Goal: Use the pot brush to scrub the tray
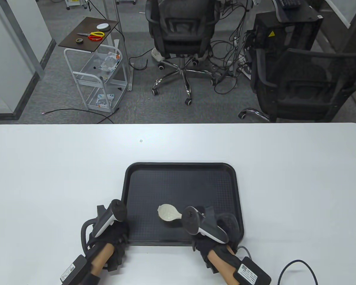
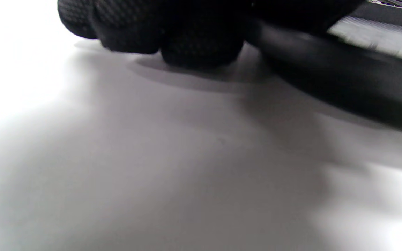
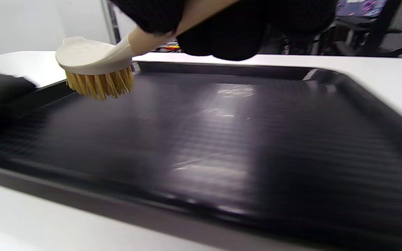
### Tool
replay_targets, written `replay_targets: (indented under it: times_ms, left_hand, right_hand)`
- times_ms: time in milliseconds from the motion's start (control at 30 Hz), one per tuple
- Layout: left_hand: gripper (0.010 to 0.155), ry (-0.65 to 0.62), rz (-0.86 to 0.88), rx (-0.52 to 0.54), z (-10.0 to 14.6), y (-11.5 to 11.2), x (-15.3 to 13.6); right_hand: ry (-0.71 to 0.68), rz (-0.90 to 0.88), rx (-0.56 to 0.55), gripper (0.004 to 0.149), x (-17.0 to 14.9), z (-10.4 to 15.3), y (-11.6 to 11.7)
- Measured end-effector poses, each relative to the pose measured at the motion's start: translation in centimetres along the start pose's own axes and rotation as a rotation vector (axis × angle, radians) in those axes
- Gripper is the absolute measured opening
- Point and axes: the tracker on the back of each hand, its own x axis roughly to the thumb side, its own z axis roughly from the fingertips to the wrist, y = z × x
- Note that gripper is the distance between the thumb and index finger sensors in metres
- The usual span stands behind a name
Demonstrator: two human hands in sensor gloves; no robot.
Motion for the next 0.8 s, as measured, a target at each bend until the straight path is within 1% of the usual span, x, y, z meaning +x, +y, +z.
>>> replay_targets:
  times_ms: [133,233,367,467,533,600,633,667,733,800]
  left_hand:
    - [0.078,-0.002,0.001,0.002,0.0,0.0,0.0]
    - [0.078,-0.001,-0.001,0.002,0.0,0.0,0.0]
    - [0.078,-0.004,0.003,-0.001,0.0,0.0,0.0]
    - [0.078,-0.004,0.002,-0.001,0.0,0.0,0.0]
    - [0.078,-0.005,0.004,-0.002,0.0,0.0,0.0]
    - [0.078,-0.004,0.002,-0.001,0.0,0.0,0.0]
    - [0.078,-0.003,0.002,0.0,0.0,0.0,0.0]
    - [0.078,-0.004,0.003,-0.001,0.0,0.0,0.0]
    - [0.078,-0.004,0.003,-0.002,0.0,0.0,0.0]
    - [0.078,-0.003,0.001,-0.002,0.0,0.0,0.0]
  right_hand:
    - [-0.053,0.017,0.023,0.053,3.1,-0.8,1.6]
    - [-0.083,0.011,0.045,0.053,4.4,-1.1,2.6]
    - [-0.113,0.025,0.016,0.053,5.3,-0.9,3.2]
    - [-0.134,0.04,0.012,0.053,5.1,-0.6,3.5]
    - [-0.108,0.013,0.057,0.052,3.8,-0.1,3.2]
    - [-0.082,-0.025,0.066,0.052,2.1,0.4,2.9]
    - [-0.068,-0.012,0.07,0.052,1.4,0.6,2.9]
    - [-0.043,0.022,0.072,0.051,0.1,1.0,2.8]
    - [-0.003,-0.005,0.077,0.051,-2.4,1.7,2.7]
    - [0.052,-0.028,0.1,0.051,-5.6,2.8,2.4]
